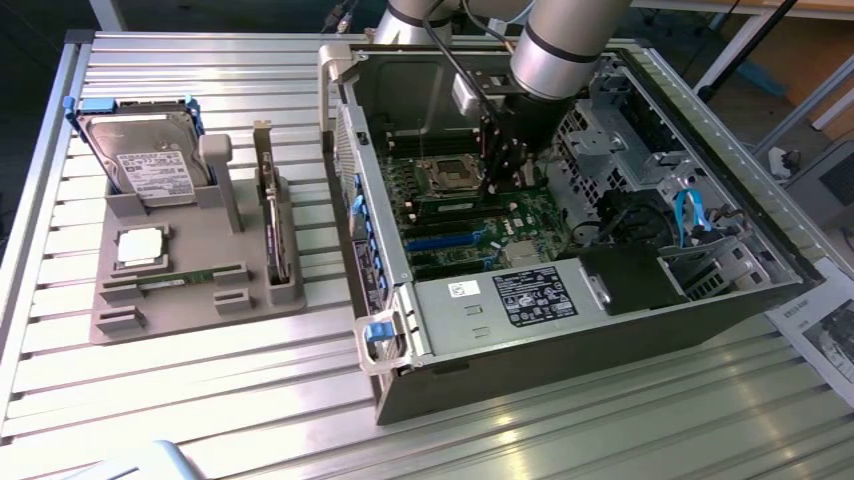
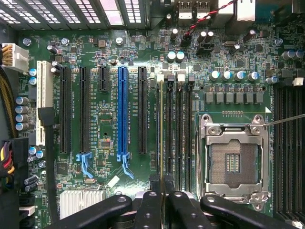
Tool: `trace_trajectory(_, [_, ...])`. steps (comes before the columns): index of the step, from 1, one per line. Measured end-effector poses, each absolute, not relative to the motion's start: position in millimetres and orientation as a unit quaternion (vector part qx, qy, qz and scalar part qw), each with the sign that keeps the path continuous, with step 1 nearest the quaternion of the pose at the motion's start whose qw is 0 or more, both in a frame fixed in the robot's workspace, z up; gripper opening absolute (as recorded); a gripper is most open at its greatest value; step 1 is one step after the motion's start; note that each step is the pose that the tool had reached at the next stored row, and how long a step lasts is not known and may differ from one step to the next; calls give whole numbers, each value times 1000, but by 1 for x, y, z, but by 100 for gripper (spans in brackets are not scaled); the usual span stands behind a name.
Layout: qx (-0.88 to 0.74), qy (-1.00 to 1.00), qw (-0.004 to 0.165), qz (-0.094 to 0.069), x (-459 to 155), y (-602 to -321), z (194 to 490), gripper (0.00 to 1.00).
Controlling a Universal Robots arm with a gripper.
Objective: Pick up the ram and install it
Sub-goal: 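Insert the ram into the slot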
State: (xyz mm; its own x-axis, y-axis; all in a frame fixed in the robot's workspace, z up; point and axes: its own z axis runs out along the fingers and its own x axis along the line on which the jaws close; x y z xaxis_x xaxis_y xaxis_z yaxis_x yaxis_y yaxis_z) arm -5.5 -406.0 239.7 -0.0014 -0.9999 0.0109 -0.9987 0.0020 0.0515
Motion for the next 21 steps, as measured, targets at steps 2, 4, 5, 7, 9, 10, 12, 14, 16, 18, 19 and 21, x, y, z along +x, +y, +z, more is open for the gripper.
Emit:
trace_trajectory(2, [706, -707, 22, -14, -5, -406, 240, 12])
trace_trajectory(4, [706, -707, 22, -14, -6, -405, 239, 12])
trace_trajectory(5, [706, -707, 22, -14, -6, -405, 239, 12])
trace_trajectory(7, [706, -707, 22, -14, -6, -405, 239, 12])
trace_trajectory(9, [706, -707, 22, -14, -5, -405, 239, 12])
trace_trajectory(10, [706, -707, 22, -14, -5, -404, 239, 12])
trace_trajectory(12, [706, -707, 22, -15, -5, -404, 239, 12])
trace_trajectory(14, [706, -707, 22, -15, -5, -404, 239, 12])
trace_trajectory(16, [706, -707, 22, -15, -6, -403, 238, 12])
trace_trajectory(18, [706, -707, 22, -15, -5, -403, 238, 12])
trace_trajectory(19, [706, -707, 22, -15, -6, -403, 238, 12])
trace_trajectory(21, [706, -707, 22, -15, -6, -403, 238, 12])
